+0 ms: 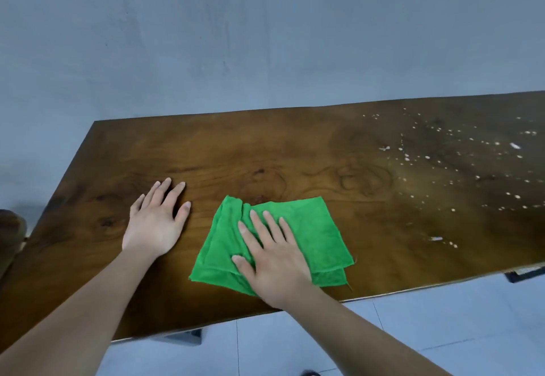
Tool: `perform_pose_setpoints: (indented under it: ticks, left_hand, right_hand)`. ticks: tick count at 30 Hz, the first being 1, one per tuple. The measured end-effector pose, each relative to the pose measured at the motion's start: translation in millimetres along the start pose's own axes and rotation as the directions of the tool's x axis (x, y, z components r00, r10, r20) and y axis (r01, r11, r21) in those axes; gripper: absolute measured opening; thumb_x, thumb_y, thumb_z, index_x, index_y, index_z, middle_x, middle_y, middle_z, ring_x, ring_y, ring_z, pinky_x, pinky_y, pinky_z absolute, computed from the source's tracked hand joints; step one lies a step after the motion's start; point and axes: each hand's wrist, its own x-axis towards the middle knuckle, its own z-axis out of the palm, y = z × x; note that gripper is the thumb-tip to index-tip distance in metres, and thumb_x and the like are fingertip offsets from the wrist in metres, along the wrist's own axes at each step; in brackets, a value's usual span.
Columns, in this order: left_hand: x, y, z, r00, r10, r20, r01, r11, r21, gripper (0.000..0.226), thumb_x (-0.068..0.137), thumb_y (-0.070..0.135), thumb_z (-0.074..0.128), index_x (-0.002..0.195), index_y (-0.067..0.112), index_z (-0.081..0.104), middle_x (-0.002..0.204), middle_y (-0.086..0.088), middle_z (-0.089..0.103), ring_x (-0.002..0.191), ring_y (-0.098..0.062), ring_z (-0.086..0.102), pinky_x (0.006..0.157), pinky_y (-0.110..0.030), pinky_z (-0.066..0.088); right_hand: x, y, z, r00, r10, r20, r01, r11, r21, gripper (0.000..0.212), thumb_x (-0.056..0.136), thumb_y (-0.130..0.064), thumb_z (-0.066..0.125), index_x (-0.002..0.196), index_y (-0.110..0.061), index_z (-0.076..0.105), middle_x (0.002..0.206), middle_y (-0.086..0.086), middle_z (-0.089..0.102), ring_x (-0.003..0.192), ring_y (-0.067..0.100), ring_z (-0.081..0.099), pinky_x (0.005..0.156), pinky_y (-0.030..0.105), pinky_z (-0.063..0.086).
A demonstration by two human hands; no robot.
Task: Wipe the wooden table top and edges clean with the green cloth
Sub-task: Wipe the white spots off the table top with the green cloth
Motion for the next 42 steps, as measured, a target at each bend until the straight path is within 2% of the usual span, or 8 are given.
perform_pose_setpoints:
  ticks: [4, 11, 15, 19, 25, 33, 37, 42]
  left_hand:
    - [-1, -2, 0, 1.0, -0.01, -0.007, 0.009, 1.0, -0.011, 0.075, 0.107, 0.074, 0.013, 0.173, 0.039, 0.026, 0.183, 0.005, 0.02, 0.17, -0.018, 0.01, 0.135, -0.051, 0.014]
    - [-4, 13, -7, 1.0, -0.005, 0.008, 0.005, 1.0, -0.024, 0.077, 0.106, 0.072, 0.019, 0.171, 0.035, 0.035, 0.181, 0.002, 0.025, 0.169, -0.023, 0.016, 0.134, -0.054, 0.018]
    - [-12, 54, -7, 0.996, 0.089, -0.007, -0.089, 0.995, -0.037, 0.068, 0.11, 0.067, 0.032, 0.168, 0.033, 0.042, 0.179, 0.001, 0.03, 0.167, -0.027, 0.024, 0.131, -0.058, 0.023]
    - [-16, 119, 0, 0.99, 0.143, 0.02, -0.14, 0.986, -0.092, 0.063, 0.112, 0.061, 0.038, 0.168, 0.032, 0.042, 0.179, 0.003, 0.031, 0.166, -0.026, 0.025, 0.13, -0.059, 0.025]
    - [-13, 232, 17, 0.984, 0.178, 0.003, -0.175, 0.969, -0.174, 0.061, 0.113, 0.055, 0.041, 0.167, 0.028, 0.044, 0.177, 0.003, 0.036, 0.167, -0.021, 0.022, 0.131, -0.055, 0.023]
    - [-9, 384, 47, 0.986, 0.162, 0.036, -0.154, 0.975, -0.158, 0.07, 0.111, 0.068, 0.019, 0.172, 0.036, 0.031, 0.183, 0.006, 0.02, 0.17, -0.016, 0.006, 0.136, -0.048, 0.009]
    - [-4, 428, 61, 0.992, 0.121, 0.029, -0.116, 0.985, -0.129, 0.073, 0.11, 0.071, 0.017, 0.173, 0.036, 0.029, 0.183, 0.007, 0.018, 0.17, -0.016, 0.005, 0.136, -0.047, 0.007]
    - [-3, 449, 68, 0.998, 0.065, 0.02, -0.063, 0.994, -0.091, 0.077, 0.107, 0.075, 0.015, 0.173, 0.037, 0.027, 0.183, 0.008, 0.017, 0.17, -0.016, 0.007, 0.136, -0.047, 0.006]
  right_hand:
    - [-23, 5, -1, 0.995, -0.103, 0.001, 0.103, 0.995, 0.008, 0.074, 0.112, -0.071, 0.011, 0.175, -0.032, 0.014, 0.184, 0.0, 0.005, 0.169, 0.025, -0.004, 0.136, 0.053, 0.0]
    - [-36, 14, -5, 0.996, -0.092, 0.016, 0.091, 0.995, 0.047, 0.073, 0.112, -0.071, 0.013, 0.174, -0.033, 0.016, 0.184, -0.002, 0.004, 0.169, 0.022, -0.005, 0.135, 0.053, 0.002]
    - [-42, 34, -7, 0.997, -0.08, 0.011, 0.079, 0.995, 0.06, 0.075, 0.11, -0.075, 0.012, 0.174, -0.035, 0.015, 0.184, -0.004, 0.002, 0.169, 0.02, -0.007, 0.135, 0.051, -0.001]
    - [-59, 80, -16, 0.999, -0.049, -0.006, 0.049, 0.996, 0.077, 0.076, 0.109, -0.077, 0.013, 0.174, -0.037, 0.015, 0.184, -0.005, 0.001, 0.169, 0.018, -0.008, 0.136, 0.049, -0.002]
    - [-97, 183, -36, 1.0, -0.002, -0.011, 0.003, 0.998, 0.066, 0.077, 0.108, -0.079, 0.011, 0.174, -0.04, 0.014, 0.184, -0.007, -0.001, 0.168, 0.015, -0.011, 0.136, 0.046, -0.005]
    - [-151, 353, -68, 0.997, 0.07, -0.031, -0.069, 0.997, 0.041, 0.077, 0.108, -0.081, 0.014, 0.174, -0.041, 0.014, 0.183, -0.009, 0.003, 0.168, 0.013, -0.008, 0.136, 0.046, 0.0]
    - [-164, 436, -88, 0.992, 0.12, -0.033, -0.119, 0.992, 0.031, 0.077, 0.105, -0.083, 0.011, 0.173, -0.046, 0.009, 0.183, -0.013, -0.001, 0.167, 0.009, -0.011, 0.136, 0.044, -0.002]
    - [-184, 537, -112, 0.969, 0.24, -0.056, -0.24, 0.971, 0.01, 0.078, 0.103, -0.086, 0.008, 0.172, -0.05, 0.006, 0.182, -0.017, -0.003, 0.167, 0.007, -0.01, 0.137, 0.045, 0.0]
